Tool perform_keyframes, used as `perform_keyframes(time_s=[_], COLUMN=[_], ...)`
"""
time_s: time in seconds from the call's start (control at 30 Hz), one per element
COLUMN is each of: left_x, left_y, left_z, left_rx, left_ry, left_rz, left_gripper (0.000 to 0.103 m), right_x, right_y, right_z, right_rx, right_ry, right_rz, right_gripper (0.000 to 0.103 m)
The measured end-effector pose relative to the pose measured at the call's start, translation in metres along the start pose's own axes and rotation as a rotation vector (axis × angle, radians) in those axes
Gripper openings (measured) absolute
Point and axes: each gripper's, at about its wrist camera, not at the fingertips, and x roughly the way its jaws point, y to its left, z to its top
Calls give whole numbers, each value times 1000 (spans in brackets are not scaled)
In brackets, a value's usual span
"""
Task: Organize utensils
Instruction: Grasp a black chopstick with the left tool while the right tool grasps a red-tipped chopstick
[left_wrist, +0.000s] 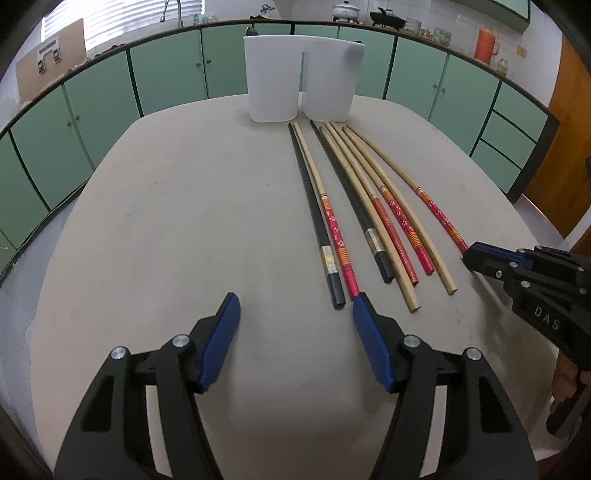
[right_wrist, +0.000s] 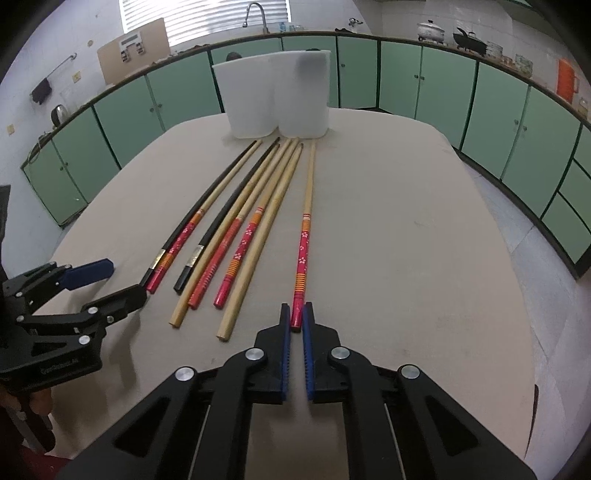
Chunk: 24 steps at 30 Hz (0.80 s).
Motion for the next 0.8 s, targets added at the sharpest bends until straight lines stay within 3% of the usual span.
perform_keyframes(time_s=[0.43, 0.63, 0.73, 0.8], left_x=[4, 3, 3, 3], left_y=[1, -2, -3, -1], left_z=[5, 6, 8, 9], left_rx=[-10, -9, -8, -24], left_ry=[-6, -17, -19, -13], left_rz=[44, 44, 30, 11], left_gripper=[57, 32, 9, 6], right_x=[1, 2, 2, 1], right_y=[1, 2, 2, 2], right_z=[0, -1, -1, -1], right_rx=[3, 1, 10, 9], right_ry=[1, -4, -2, 0], right_rz=[2, -8, -2, -1], right_gripper=[7, 7, 7, 6])
